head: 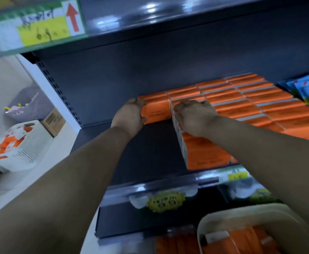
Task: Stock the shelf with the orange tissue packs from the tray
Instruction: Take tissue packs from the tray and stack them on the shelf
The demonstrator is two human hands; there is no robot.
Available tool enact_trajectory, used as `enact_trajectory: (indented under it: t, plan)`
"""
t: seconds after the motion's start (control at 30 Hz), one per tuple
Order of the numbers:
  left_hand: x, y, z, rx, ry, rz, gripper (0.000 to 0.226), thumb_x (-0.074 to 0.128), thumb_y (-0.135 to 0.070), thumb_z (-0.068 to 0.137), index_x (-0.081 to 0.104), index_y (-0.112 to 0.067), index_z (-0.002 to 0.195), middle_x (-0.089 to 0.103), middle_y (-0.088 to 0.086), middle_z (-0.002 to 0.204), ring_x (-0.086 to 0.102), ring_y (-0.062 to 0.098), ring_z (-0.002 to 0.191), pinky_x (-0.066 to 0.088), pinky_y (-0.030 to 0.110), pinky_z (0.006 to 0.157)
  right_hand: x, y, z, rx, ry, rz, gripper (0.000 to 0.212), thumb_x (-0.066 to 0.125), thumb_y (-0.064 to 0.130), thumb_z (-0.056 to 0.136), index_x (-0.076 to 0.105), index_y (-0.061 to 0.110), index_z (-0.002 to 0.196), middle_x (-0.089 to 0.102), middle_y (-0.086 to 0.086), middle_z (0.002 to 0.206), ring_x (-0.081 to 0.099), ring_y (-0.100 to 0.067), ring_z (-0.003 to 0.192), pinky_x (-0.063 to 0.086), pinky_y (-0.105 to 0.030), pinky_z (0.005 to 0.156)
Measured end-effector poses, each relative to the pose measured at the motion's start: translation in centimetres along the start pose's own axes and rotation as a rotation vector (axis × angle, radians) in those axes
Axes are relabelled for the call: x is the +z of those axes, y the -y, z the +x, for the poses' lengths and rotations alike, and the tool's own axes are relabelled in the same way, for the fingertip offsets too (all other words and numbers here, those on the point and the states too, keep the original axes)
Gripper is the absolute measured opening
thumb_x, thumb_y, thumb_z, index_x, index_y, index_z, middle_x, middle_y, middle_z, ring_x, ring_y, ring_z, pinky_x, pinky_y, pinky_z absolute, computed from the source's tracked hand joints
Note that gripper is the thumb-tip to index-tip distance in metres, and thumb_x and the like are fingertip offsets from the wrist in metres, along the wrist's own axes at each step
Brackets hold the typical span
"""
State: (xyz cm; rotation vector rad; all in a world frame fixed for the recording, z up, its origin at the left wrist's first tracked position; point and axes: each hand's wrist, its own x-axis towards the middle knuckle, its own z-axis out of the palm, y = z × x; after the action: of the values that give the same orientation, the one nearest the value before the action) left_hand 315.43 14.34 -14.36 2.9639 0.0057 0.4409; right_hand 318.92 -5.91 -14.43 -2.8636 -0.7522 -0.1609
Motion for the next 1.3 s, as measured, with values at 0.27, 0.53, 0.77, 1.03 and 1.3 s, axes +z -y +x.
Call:
enact_trajectory:
  t: [0.27, 0.53, 0.77, 1.03, 1.3]
  plan:
    - [-3.1, -5.6, -7.1, 0.06, 0.078, 0.032, 0.053, 0.062, -0.026, 0.091, 0.042, -0.023, 0.14, 0.049, 0.006, 0.136, 0.043, 0.024, 0.126, 0.043, 0.036, 0.098, -2.3, -0.4, -9.7, -0.097, -0.086, -0.048, 0.041, 0.035, 0.038, 0.099, 0.045, 0.019, 0.134, 0.045, -0.006, 0.139, 0.039, -0.027, 0.13, 0.032, -0.04, 0.101]
    - [-2.7, -13.3, -14.4, 0.222, 0.099, -0.019, 0.048, 0.061, -0.024, 0.092, 0.046, -0.02, 0.137, 0.052, 0.005, 0.135, 0.046, 0.023, 0.124, 0.044, 0.037, 0.097, -2.5, -4.0, -20.3, -0.118, -0.172, -0.076, 0.041, 0.044, 0.037, 0.097, 0.048, 0.014, 0.13, 0.049, -0.009, 0.133, 0.042, -0.03, 0.124, 0.036, -0.041, 0.093]
    - [2.9, -20.0, -19.8, 0.349, 0.215, -0.079, 0.04, 0.063, -0.027, 0.091, 0.054, -0.017, 0.129, 0.057, 0.006, 0.128, 0.053, 0.026, 0.116, 0.048, 0.04, 0.092, 1.2, -9.8, -30.0, -0.021, -0.016, -0.075, 0.043, 0.042, 0.036, 0.099, 0.045, 0.015, 0.136, 0.049, -0.01, 0.133, 0.042, -0.031, 0.125, 0.035, -0.043, 0.096]
    - [12.0, -23.8, -23.1, 0.352, 0.583, -0.059, 0.038, 0.061, -0.028, 0.091, 0.054, -0.022, 0.128, 0.054, 0.001, 0.128, 0.051, 0.02, 0.117, 0.046, 0.036, 0.093, 7.5, -15.4, -35.6, 0.128, 0.306, -0.143, 0.045, 0.047, 0.024, 0.094, 0.04, 0.022, 0.138, 0.044, -0.003, 0.138, 0.04, -0.025, 0.127, 0.034, -0.038, 0.098]
    - [17.3, -24.8, -25.8, 0.316, 0.662, -0.063, 0.026, 0.054, -0.034, 0.083, 0.063, -0.033, 0.107, 0.062, -0.005, 0.117, 0.057, 0.017, 0.11, 0.046, 0.034, 0.095, 13.1, -15.6, -38.5, 0.091, 0.514, 0.034, 0.042, 0.047, 0.028, 0.095, 0.045, 0.026, 0.137, 0.045, -0.004, 0.141, 0.046, -0.027, 0.125, 0.038, -0.031, 0.096]
